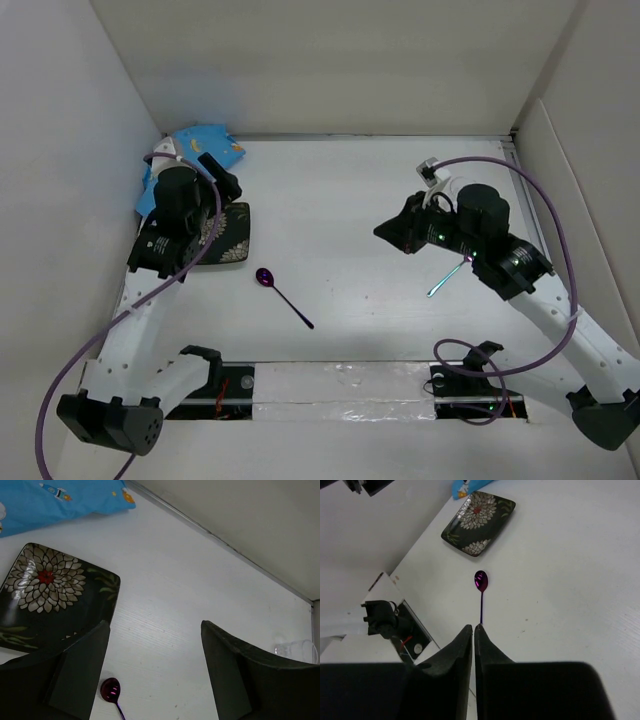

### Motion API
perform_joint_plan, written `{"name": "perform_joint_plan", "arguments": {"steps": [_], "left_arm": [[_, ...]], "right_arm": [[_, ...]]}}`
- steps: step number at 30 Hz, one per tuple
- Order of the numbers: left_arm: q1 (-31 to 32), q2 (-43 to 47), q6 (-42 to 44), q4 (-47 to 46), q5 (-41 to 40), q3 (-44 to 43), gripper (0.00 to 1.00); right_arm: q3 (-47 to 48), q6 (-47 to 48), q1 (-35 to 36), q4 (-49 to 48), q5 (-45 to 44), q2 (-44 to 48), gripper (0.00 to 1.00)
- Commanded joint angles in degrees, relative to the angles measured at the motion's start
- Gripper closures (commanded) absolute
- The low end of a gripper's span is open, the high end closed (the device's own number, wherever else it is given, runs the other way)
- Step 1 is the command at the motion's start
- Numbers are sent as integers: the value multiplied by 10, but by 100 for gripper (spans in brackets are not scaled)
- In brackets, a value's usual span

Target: Set the dinner table for one person

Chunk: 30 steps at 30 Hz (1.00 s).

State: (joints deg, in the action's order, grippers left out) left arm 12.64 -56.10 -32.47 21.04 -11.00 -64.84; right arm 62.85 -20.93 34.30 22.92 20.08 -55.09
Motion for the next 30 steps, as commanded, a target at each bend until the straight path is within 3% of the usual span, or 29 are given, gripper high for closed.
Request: {"name": "perform_joint_plan", "arguments": {"steps": [1, 2, 4, 5, 6, 7, 9, 14, 16, 17, 18, 19, 20, 21, 22, 24, 30], "left_arm": [[-2, -24, -9, -6, -48, -16, 29], [-2, -38, 0, -3, -56, -31, 31], [-2, -94, 12, 18, -76, -57, 46], [-2, -114, 14, 36, -106, -83, 56], [-2, -147, 24, 41, -123, -93, 76], [-7, -161, 28, 43, -134, -101, 87], [-37, -198, 41, 31, -140, -117, 100], [-178, -251, 13, -11, -11, -112, 100], [-221, -282, 7, -9, -4, -115, 78], [-231, -293, 7, -6, -1, -120, 72], [-251, -319, 6, -6, -1, -121, 61], [-262, -320, 6, -6, -1, -121, 61], [-274, -328, 3, -13, 9, -118, 55], [-288, -344, 0, -18, 18, -115, 45], [-305, -353, -4, -23, 28, -113, 42], [-346, -385, -5, -36, 56, -114, 40], [-346, -468, 26, -28, 8, -155, 35]], "right_arm": [[21, 6, 8, 9, -2, 10, 97], [23, 9, 8, 13, -5, 8, 100], [27, 12, 8, 16, -9, 4, 100], [31, 12, 8, 16, -11, 3, 100], [33, 11, 8, 15, -11, 2, 100], [36, 12, 8, 17, -11, 0, 100], [45, 12, 8, 23, -11, -3, 100], [47, 14, 13, 43, -36, 1, 100], [33, 10, 13, 41, -42, 9, 100], [26, 7, 13, 34, -43, 10, 97], [18, 5, 13, 30, -40, 15, 82], [16, 4, 13, 30, -39, 15, 81], [15, 4, 13, 30, -39, 13, 74], [14, 5, 13, 30, -37, 10, 57], [13, 6, 13, 30, -38, 8, 51], [12, 6, 13, 28, -36, 5, 43], [4, 4, 23, 27, -27, -9, 42]]}}
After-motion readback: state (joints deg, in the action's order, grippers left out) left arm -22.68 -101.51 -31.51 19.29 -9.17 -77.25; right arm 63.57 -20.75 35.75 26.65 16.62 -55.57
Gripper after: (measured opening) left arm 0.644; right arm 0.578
